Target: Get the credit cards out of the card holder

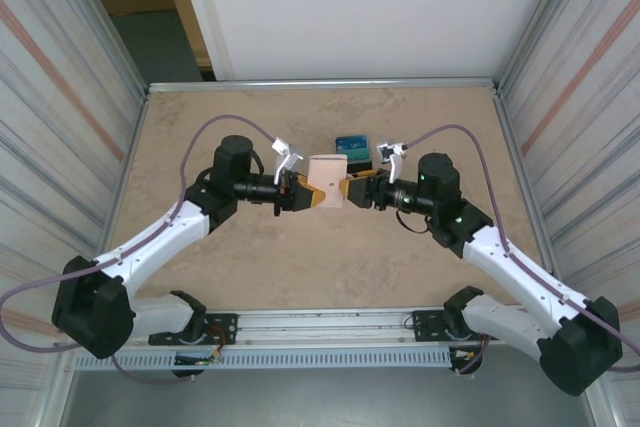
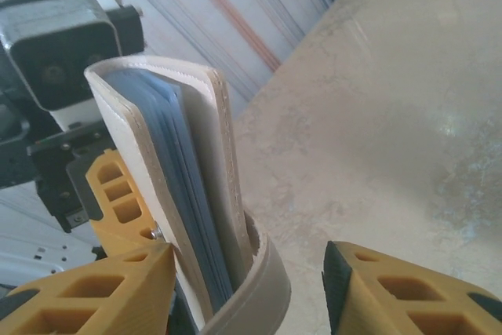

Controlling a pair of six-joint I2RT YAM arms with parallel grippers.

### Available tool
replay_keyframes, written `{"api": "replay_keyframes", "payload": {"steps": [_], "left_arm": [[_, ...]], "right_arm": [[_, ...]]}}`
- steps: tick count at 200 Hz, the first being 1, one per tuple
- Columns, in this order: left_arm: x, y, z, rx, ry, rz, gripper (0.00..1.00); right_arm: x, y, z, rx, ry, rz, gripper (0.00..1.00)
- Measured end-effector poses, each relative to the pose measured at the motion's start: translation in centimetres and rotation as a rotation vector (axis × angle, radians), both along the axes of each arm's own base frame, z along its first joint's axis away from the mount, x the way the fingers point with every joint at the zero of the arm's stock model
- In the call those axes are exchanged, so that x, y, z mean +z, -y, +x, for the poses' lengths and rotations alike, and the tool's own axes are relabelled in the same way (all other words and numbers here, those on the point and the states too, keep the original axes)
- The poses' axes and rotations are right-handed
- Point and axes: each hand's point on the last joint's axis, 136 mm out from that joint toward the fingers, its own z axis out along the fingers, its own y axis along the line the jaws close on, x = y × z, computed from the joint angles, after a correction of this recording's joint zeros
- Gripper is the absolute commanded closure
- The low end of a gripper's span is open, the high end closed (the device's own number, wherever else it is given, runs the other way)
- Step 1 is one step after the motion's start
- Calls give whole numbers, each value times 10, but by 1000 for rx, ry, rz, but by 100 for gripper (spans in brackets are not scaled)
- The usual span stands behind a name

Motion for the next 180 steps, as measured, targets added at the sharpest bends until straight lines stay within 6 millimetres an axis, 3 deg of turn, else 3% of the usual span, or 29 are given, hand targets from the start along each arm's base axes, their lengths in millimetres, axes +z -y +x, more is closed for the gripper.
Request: {"api": "replay_keyframes", "payload": {"steps": [46,180], "left_arm": [[12,1,-4,-23,3,-41,100],[23,6,-14,-90,-1,-87,99]], "right_arm": [[10,14,-6,-27,39,24,50],[4,4,-11,39,24,33,55]]}}
